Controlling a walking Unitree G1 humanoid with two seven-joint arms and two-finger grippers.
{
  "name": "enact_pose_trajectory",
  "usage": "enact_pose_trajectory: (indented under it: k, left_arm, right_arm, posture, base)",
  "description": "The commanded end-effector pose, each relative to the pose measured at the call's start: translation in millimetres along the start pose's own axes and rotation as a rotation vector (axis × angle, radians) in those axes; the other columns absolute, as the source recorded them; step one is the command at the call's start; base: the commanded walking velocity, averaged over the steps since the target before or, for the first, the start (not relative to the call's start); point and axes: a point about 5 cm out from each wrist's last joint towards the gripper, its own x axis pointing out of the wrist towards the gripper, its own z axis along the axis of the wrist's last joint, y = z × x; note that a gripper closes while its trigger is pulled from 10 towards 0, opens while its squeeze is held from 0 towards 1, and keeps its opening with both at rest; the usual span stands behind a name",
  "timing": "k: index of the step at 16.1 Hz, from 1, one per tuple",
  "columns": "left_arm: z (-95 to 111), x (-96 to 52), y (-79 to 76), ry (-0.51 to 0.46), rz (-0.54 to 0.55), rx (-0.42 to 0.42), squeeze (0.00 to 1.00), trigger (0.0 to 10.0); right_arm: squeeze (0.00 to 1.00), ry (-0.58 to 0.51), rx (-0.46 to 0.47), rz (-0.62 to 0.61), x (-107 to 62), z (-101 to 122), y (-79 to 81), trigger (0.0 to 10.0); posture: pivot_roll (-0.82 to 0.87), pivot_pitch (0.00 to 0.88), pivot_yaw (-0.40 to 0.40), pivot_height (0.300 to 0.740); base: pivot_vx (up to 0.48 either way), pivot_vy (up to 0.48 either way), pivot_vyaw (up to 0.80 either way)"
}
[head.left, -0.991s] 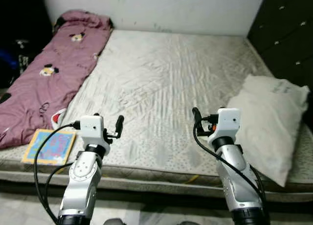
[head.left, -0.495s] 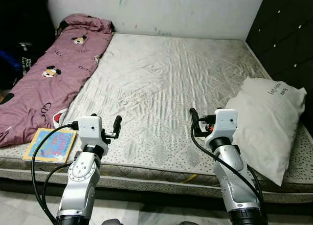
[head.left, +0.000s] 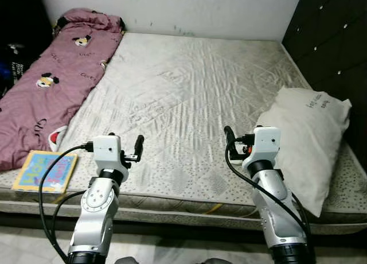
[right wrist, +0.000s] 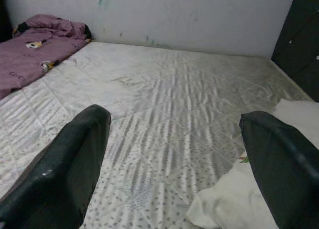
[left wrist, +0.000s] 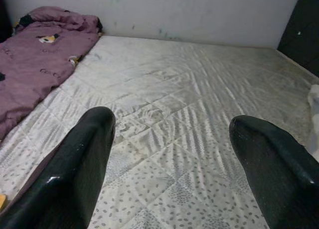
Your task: Clean up the room
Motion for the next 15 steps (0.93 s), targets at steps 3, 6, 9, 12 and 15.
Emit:
enact_pose_trajectory:
  k: [3, 6, 9, 12, 15]
  left_arm:
    - [1.6, 0.3, 0.5, 0.001, 0.002, 0.002, 0.00, 10.0]
    - [1.3, 0.5, 0.2, 0.001, 0.000, 0.002, 0.00, 10.0]
    - [1.0, 0.5, -0.1, 0.002, -0.002, 0.002, 0.00, 10.0]
    - [0.8, 0.4, -0.1, 0.002, -0.001, 0.000, 0.00, 10.0]
    - [1.1, 0.8, 0.0, 0.003, 0.000, -0.002, 0.00, 10.0]
  right_arm:
    - [0.00, 0.006, -0.008, 0.005, 1.3, 0.1, 0.3, 10.0]
    - [0.00, 0.009, -0.009, 0.006, 1.5, -0.5, 0.4, 10.0]
    - [0.00, 0.010, -0.010, 0.006, 1.4, -1.0, 0.5, 10.0]
    - [0.00, 0.010, -0.010, 0.007, 1.6, -1.2, 0.5, 10.0]
    - [0.00, 0.010, -0.011, 0.007, 2.0, -0.7, 0.5, 10.0]
  posture:
    - [0.02, 0.000, -0.019, 0.740]
    - [0.02, 0.000, -0.019, 0.740]
    - [0.02, 0.000, -0.019, 0.740]
    - [0.02, 0.000, -0.019, 0.740]
    - [0.02, 0.000, -0.021, 0.740]
  base:
    - [0.000, -0.296, 0.00]
    - [0.000, -0.296, 0.00]
    - [0.000, -0.298, 0.00]
    - [0.000, -0.296, 0.00]
    - [0.000, -0.295, 0.00]
